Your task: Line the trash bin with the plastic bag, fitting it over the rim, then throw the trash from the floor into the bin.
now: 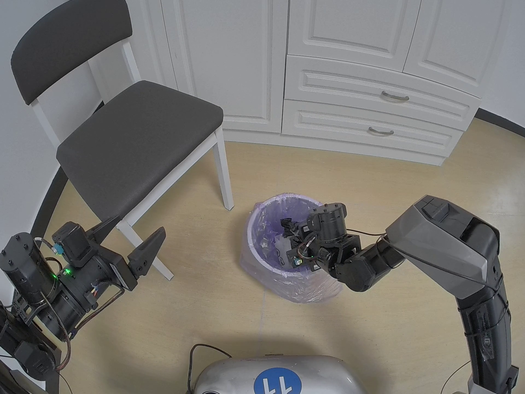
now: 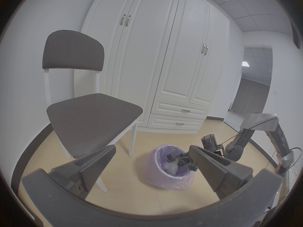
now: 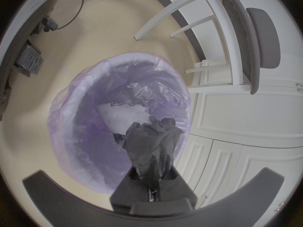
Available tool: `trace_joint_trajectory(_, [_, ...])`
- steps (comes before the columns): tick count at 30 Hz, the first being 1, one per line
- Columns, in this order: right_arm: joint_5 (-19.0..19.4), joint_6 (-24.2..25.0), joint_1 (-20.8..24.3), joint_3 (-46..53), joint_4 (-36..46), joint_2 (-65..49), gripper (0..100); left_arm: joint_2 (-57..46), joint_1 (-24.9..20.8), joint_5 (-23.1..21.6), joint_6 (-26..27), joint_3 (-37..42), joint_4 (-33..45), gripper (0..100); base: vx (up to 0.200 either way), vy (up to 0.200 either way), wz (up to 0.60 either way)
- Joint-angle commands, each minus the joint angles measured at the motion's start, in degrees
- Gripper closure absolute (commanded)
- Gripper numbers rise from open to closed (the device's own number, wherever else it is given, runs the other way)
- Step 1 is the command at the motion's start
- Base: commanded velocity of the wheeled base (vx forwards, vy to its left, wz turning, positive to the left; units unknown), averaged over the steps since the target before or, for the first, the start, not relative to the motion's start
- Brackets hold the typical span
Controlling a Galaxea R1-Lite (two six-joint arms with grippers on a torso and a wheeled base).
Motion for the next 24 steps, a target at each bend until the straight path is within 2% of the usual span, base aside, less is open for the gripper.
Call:
trace_joint_trajectory(1, [0.0, 0.1, 1.8, -6.9, 1.3, 5.5, 100, 0.2, 0.1, 0.0, -0.1, -0.1, 0.0, 0, 0.000, 0.000, 0.00])
trace_joint_trajectory(4, [0.0, 0.3, 2.6, -10.8, 1.4, 7.6, 100, 0.3, 0.1, 0.0, -0.2, -0.1, 0.0, 0, 0.000, 0.000, 0.00])
trace_joint_trajectory(5, [0.0, 1.8, 3.4, -14.6, 2.7, 9.3, 100, 0.5, 0.1, 0.0, -0.2, -0.1, 0.0, 0, 0.000, 0.000, 0.00])
trace_joint_trajectory(7, [0.0, 2.6, 3.7, -15.5, 3.7, 9.7, 100, 0.6, 0.1, 0.0, -0.2, -0.1, 0.0, 0, 0.000, 0.000, 0.00])
trace_joint_trajectory(9, [0.0, 7.4, 5.2, -18.4, 8.1, 10.1, 100, 0.6, 0.1, 0.0, -0.2, 0.0, 0.0, 0, 0.000, 0.000, 0.00])
trace_joint_trajectory(13, [0.0, 12.0, 6.4, -18.9, 9.9, 9.6, 100, 0.6, 0.1, 0.0, -0.2, 0.0, 0.0, 0, 0.000, 0.000, 0.00])
trace_joint_trajectory(24, [0.0, 12.1, 4.5, -11.5, 10.4, 0.6, 100, 0.3, 0.0, 0.0, -0.2, 0.1, 0.0, 0, 0.000, 0.000, 0.00])
